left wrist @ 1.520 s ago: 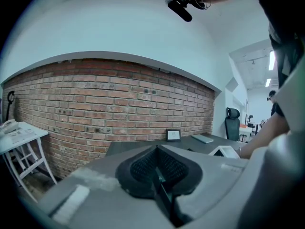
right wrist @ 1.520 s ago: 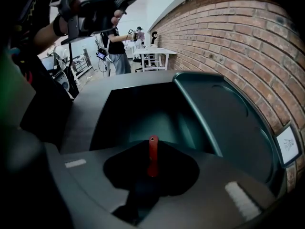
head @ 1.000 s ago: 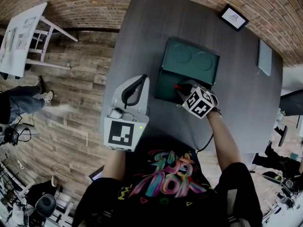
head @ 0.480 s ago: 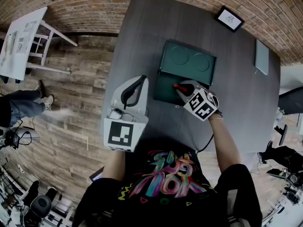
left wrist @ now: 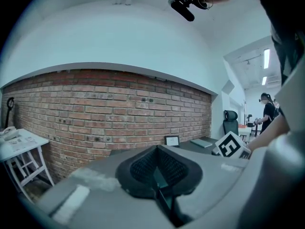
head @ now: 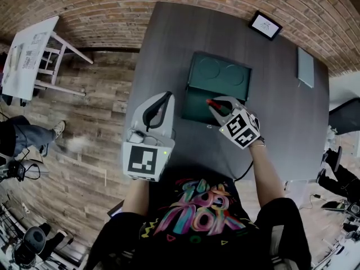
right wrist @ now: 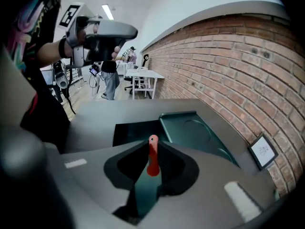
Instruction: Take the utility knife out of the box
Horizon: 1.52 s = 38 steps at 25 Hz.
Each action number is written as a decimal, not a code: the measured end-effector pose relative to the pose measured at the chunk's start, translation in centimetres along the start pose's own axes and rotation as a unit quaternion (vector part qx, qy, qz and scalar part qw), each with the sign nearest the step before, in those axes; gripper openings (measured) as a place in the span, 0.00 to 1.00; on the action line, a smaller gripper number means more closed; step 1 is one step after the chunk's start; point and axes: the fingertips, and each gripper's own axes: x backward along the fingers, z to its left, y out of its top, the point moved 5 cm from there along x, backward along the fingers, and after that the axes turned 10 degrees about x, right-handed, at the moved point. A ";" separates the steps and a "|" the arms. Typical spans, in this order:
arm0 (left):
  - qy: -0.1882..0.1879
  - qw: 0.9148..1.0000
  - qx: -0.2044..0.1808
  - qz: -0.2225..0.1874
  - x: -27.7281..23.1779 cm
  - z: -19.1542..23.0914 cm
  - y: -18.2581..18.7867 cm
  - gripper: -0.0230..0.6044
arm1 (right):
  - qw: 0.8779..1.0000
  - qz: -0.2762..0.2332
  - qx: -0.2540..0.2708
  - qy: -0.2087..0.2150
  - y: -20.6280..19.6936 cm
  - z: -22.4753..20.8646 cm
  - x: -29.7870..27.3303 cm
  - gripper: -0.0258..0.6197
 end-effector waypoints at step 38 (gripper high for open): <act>-0.086 0.995 -0.042 -0.015 1.7 -6.9 1.5 0.04 | 0.890 -0.303 -0.137 -0.312 5.5 0.9 22.6 0.13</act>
